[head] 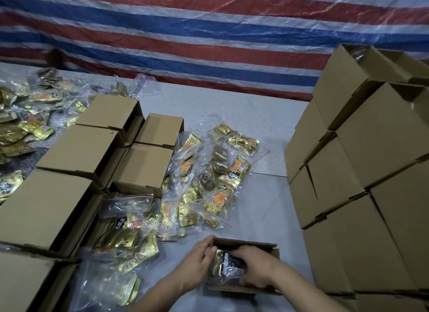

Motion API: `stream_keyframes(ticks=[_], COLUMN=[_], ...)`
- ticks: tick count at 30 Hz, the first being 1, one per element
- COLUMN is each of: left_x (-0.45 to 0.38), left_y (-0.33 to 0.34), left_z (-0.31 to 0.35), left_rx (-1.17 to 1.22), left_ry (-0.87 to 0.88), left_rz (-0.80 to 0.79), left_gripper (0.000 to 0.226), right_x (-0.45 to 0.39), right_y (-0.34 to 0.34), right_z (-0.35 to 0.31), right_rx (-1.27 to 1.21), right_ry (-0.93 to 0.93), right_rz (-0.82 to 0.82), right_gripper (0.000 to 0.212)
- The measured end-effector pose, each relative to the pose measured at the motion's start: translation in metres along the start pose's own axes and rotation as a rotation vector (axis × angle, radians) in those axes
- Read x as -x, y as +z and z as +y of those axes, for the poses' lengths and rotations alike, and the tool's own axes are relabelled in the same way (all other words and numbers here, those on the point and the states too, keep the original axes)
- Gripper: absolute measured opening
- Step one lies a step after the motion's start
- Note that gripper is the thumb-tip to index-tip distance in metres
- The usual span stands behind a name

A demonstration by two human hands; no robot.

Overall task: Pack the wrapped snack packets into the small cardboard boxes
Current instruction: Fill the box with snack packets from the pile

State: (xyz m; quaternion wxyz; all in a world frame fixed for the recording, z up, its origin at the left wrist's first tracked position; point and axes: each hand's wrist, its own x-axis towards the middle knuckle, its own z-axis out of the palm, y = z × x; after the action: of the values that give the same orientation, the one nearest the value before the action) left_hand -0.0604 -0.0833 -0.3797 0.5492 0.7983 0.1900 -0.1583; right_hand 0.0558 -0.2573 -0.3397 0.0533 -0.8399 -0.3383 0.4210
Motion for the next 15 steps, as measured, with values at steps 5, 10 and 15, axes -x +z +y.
stream_keyframes(ticks=[5, 10, 15], left_x=[-0.002, -0.005, -0.010], left_y=[0.001, 0.002, 0.003], left_z=[-0.002, -0.003, 0.005], left_rx=[0.025, 0.014, 0.021], left_ry=[-0.001, -0.023, -0.039], left_rz=[0.005, 0.020, 0.063], left_gripper=[0.044, 0.048, 0.026], right_x=[0.001, -0.011, 0.002], right_y=[0.007, 0.012, 0.001], right_z=[-0.009, -0.031, -0.029], right_rx=[0.015, -0.063, -0.177], right_ry=[0.076, 0.160, 0.094], right_rz=[-0.059, -0.225, -0.054], right_gripper=[0.030, 0.047, 0.041])
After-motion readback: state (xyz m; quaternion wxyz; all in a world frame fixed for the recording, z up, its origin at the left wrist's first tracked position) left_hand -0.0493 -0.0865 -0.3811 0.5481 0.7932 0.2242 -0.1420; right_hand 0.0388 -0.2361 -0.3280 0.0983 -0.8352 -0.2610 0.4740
